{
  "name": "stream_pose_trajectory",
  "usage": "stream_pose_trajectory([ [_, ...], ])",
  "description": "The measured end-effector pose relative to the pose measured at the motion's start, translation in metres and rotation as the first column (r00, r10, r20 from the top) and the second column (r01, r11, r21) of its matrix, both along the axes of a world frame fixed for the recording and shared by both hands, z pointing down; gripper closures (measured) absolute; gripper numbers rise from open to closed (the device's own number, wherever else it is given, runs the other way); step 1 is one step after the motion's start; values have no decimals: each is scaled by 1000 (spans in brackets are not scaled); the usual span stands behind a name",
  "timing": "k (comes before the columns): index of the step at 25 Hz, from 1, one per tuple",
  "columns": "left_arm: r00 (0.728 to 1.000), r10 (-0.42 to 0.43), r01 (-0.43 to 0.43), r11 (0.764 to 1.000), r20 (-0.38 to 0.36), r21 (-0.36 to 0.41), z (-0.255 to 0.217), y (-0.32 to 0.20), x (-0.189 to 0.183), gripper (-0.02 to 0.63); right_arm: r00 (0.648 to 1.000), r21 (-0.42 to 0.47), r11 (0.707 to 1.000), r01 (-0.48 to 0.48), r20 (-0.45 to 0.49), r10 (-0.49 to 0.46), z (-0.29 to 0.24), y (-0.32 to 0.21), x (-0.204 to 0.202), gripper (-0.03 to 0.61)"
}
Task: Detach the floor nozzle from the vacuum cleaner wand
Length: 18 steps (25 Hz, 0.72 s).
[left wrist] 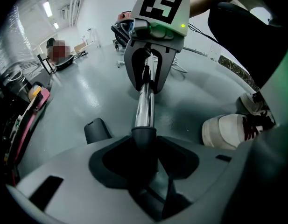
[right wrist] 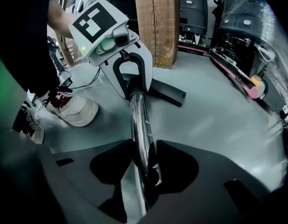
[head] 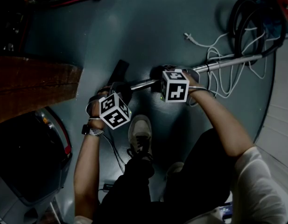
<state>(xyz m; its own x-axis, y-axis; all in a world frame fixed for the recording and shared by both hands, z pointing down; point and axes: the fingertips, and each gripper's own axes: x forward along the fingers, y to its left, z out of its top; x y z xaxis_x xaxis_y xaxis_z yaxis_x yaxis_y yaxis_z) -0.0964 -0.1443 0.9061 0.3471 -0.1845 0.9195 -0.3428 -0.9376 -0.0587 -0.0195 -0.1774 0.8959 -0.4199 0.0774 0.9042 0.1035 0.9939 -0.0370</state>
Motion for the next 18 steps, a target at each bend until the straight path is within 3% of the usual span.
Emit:
stream_pose_trajectory([
  [18, 982, 148, -158, 984, 117, 83, 3, 9, -5, 434, 1000, -28, 1000, 11, -25, -12, 1, 5, 1, 408],
])
